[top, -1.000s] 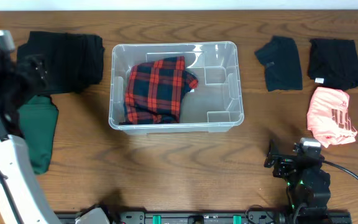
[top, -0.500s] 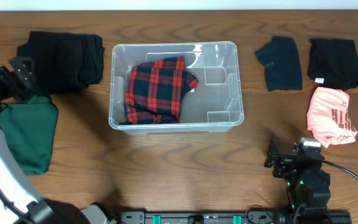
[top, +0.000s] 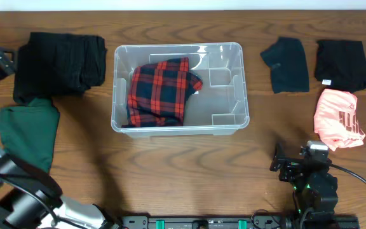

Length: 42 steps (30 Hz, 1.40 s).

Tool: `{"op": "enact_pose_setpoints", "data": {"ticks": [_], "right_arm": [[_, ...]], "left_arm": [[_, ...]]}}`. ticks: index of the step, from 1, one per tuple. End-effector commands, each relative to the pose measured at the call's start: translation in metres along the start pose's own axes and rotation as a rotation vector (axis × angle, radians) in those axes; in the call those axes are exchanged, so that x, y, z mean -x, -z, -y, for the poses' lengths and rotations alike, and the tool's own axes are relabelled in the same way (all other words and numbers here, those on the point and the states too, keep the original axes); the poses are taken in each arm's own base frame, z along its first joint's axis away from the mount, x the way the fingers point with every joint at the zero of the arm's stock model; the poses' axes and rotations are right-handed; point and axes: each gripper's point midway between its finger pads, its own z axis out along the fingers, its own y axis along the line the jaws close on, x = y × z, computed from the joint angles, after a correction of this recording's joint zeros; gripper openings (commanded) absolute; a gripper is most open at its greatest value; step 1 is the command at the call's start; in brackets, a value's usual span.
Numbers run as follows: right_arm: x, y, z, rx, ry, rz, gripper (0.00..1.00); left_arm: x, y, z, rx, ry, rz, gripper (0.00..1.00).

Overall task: Pack container
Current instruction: 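Move the left gripper to the black folded clothing and grasp it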

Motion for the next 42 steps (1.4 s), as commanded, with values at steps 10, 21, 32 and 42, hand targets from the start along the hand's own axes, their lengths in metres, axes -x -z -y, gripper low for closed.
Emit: {"op": "enact_pose_setpoints", "data": {"ticks": [10,21,32,42], "right_arm": [[-0.001,0.0,-0.001,0.003,-0.009,-0.004,0.99],[-0.001,0.0,-0.001,0.003,-0.009,-0.004,0.99],[-0.001,0.0,-0.001,0.003,-0.009,-0.004,0.99],[-0.001,0.0,-0.001,0.003,-0.009,-0.004,0.99]], "left_arm": [[-0.026,-0.077,-0.076,0.029,0.049,-0.066,0.98],[-0.053,-0.137,-0.101,0.002,0.071,-0.141,0.98],[-0.08,-0.169,-0.095,-0.024,0.077,-0.195,0.98],[-0.109,-0.19,-0.081,-0.052,0.092,-0.273,0.98]]}}
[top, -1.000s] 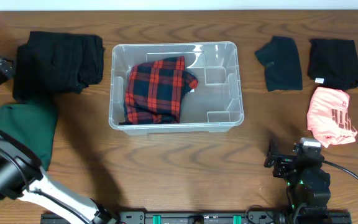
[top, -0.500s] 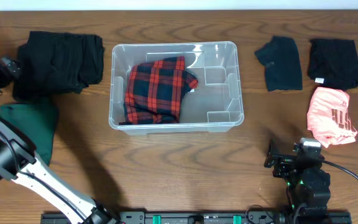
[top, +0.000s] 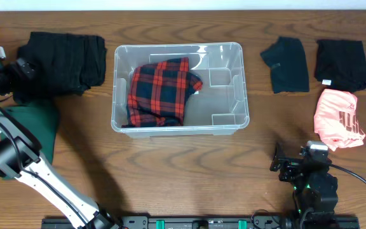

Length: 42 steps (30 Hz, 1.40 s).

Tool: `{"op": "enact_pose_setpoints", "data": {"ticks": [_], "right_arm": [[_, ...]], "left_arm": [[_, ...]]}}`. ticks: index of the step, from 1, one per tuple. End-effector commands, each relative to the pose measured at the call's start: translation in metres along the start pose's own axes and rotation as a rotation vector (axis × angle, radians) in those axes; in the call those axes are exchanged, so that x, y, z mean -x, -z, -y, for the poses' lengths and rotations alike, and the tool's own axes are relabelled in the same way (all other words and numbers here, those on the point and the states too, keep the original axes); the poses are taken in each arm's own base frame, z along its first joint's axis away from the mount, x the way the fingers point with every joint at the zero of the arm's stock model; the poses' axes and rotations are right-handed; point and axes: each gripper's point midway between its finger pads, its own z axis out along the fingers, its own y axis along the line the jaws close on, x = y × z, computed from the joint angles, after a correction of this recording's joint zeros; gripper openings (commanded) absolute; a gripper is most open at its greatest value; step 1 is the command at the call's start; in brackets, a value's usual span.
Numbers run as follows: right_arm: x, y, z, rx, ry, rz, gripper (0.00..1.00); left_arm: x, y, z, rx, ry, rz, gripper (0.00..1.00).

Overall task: Pack container
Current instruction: 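Move the left gripper to the black folded clothing and grasp it, then lift the black clothing with the left gripper toward the bin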

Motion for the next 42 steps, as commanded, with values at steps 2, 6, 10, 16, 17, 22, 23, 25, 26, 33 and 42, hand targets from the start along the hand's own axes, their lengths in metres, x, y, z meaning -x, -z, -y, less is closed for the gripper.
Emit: {"op": "enact_pose_setpoints", "data": {"ticks": [2,6,10,16,17,22,23,25,26,33,42], "right_arm": [[-0.001,0.0,-0.001,0.003,-0.009,-0.003,0.99],[-0.001,0.0,-0.001,0.003,-0.009,-0.003,0.99],[-0.001,0.0,-0.001,0.003,-0.009,-0.003,0.99],[-0.001,0.0,-0.001,0.003,-0.009,-0.003,0.99],[-0.001,0.0,-0.001,0.003,-0.009,-0.003,0.99],[-0.001,0.0,-0.001,0.003,-0.009,-0.003,0.99],[-0.001,0.0,-0.001,0.003,-0.009,-0.003,0.99],[-0.001,0.0,-0.001,0.003,-0.009,-0.003,0.99],[-0.001,0.0,-0.001,0.003,-0.009,-0.003,0.99],[-0.001,0.0,-0.001,0.003,-0.009,-0.003,0.99],[-0.001,0.0,-0.001,0.003,-0.009,-0.003,0.99]], "left_arm": [[-0.022,-0.026,-0.002,-0.012,0.006,-0.067,0.98],[-0.032,-0.032,0.003,-0.021,0.016,-0.099,0.98],[-0.036,-0.032,-0.001,0.009,0.023,-0.118,0.98],[-0.03,-0.015,-0.027,0.165,0.018,-0.118,0.98],[-0.027,-0.011,-0.029,0.186,0.014,-0.112,0.98],[-0.02,-0.001,-0.033,0.219,0.01,-0.099,0.98],[-0.022,-0.002,-0.033,0.219,0.013,-0.105,0.98],[-0.024,-0.002,-0.034,0.221,0.014,-0.11,0.98],[-0.024,-0.002,-0.034,0.221,0.015,-0.112,0.98],[-0.04,-0.018,-0.007,0.082,0.038,-0.156,0.98],[-0.067,-0.047,0.031,-0.037,0.041,-0.241,0.84]]}}
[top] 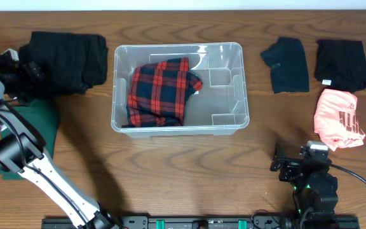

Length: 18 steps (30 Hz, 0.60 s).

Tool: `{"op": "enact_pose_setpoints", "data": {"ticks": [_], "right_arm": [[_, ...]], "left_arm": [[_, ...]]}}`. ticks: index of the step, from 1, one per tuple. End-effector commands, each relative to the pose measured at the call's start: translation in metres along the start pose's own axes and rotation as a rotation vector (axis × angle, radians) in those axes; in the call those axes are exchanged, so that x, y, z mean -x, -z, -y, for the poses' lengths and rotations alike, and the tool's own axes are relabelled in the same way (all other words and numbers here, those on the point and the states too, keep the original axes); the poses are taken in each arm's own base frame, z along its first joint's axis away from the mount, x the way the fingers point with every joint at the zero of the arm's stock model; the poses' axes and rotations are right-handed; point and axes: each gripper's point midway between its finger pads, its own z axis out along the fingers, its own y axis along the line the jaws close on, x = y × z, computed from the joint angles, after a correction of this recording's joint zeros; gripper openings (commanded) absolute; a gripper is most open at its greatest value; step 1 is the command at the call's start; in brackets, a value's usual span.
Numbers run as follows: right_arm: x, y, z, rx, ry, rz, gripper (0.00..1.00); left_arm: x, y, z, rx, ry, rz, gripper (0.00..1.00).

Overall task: Pack container
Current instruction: 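Lift the black clothing with the left gripper toward the bin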

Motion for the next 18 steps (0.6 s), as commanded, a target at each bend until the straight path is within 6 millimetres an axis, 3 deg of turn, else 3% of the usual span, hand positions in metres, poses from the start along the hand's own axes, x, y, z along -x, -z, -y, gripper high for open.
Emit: {"op": "enact_pose_setpoints", "data": {"ticks": [1,4,7,9,14,18], "right_arm": [[-0.001,0.0,-0.001,0.003,-0.008,-0.003,0.99],[-0.001,0.0,-0.001,0.003,-0.008,-0.003,0.99],[-0.001,0.0,-0.001,0.003,-0.008,-0.003,0.99],[-0.001,0.0,-0.001,0.003,-0.008,-0.003,0.99],[-0.001,0.0,-0.001,0.003,-0.008,-0.003,0.99],[-0.001,0.0,-0.001,0.003,-0.008,-0.003,0.99]], "left_arm": [[-0.032,-0.036,0.024,-0.09,0.018,-0.102,0.75],[-0.032,-0.038,0.029,-0.103,0.014,-0.103,0.52],[-0.032,-0.037,0.029,-0.103,0.014,-0.103,0.2],[-0.031,-0.037,0.028,-0.103,0.015,-0.102,0.06],[-0.018,-0.031,0.041,-0.219,0.035,-0.044,0.06],[0.017,-0.011,0.052,-0.392,0.142,0.075,0.06]]}}
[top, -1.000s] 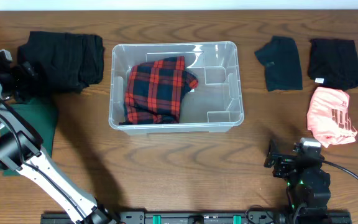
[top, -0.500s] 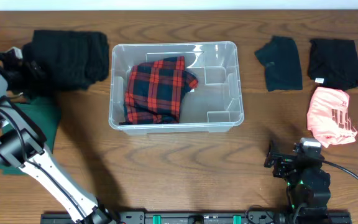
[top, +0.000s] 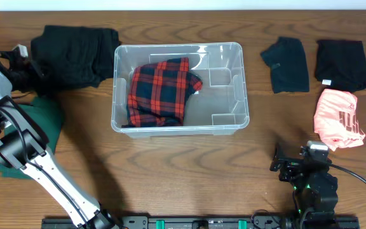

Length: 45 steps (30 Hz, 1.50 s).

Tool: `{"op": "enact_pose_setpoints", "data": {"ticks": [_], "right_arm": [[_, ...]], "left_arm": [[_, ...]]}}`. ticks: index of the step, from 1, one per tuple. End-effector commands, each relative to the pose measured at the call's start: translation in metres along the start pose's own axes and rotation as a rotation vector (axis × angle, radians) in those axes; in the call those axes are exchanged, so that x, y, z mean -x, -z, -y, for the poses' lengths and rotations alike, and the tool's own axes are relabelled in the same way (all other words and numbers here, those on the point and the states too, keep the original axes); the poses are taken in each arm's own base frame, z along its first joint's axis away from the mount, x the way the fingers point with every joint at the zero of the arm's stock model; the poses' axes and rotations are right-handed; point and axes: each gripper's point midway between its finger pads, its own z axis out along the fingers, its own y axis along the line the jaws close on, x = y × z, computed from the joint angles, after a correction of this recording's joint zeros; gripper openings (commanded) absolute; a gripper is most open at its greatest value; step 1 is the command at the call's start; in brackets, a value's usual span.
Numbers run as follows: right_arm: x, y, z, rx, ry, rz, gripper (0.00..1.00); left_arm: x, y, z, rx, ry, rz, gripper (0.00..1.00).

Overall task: Pack container
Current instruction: 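Lift the black clothing with the left gripper toward the bin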

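A clear plastic container [top: 240,76] stands at mid-table with a red plaid garment [top: 161,92] folded in its left half. A large folded black garment [top: 75,54] lies at the far left, its right edge against the container's left wall. My left gripper [top: 25,60] is at that garment's left edge and looks shut on it. A green garment [top: 40,124] lies below it, partly under the left arm. My right gripper [top: 277,160] rests near the front right, away from every garment; its dark fingers are too small to read.
To the right of the container lie a small dark grey folded garment [top: 286,65], a black folded garment [top: 342,65] and a pink garment [top: 339,119] with dark lettering. The container's right half holds nothing but its moulded floor.
The left gripper and the large black garment have shifted right and slightly toward the back, so the garment now touches the container. More of the green garment shows. The right arm is unchanged.
The left gripper was at the far left edge, short of the black garment. It then stood at the garment's left edge, and later pressed in on it. Now the garment has moved toward the container with the gripper. The right arm stayed still throughout.
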Motion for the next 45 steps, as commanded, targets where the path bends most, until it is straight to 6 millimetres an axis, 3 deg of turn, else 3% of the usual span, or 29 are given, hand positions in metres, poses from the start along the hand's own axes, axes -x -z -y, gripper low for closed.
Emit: {"op": "enact_pose_setpoints", "data": {"ticks": [1,5,9,19,27,37,45], "right_arm": [[-0.001,0.0,-0.001,0.003,-0.008,-0.004,0.99],[-0.001,0.0,-0.001,0.003,-0.008,-0.004,0.99],[-0.001,0.0,-0.001,0.003,-0.008,-0.004,0.99],[-0.001,0.0,-0.001,0.003,-0.008,-0.004,0.99],[-0.001,0.0,-0.001,0.003,-0.008,-0.004,0.99],[-0.001,0.0,-0.001,0.003,-0.008,-0.004,0.99],[-0.001,0.0,-0.001,0.003,-0.008,-0.004,0.99]], "left_arm": [[0.019,0.008,0.022,-0.242,0.13,0.071,0.06],[0.055,0.037,0.035,-0.384,0.179,0.163,0.06],[0.075,0.063,0.047,-0.397,0.137,0.21,0.06],[0.106,0.126,0.1,-0.398,0.021,0.295,0.06],[0.122,0.191,0.164,-0.404,-0.106,0.377,0.06],[0.11,0.264,0.273,-0.462,-0.277,0.429,0.06],[0.071,0.329,0.377,-0.533,-0.45,0.474,0.06]]}}
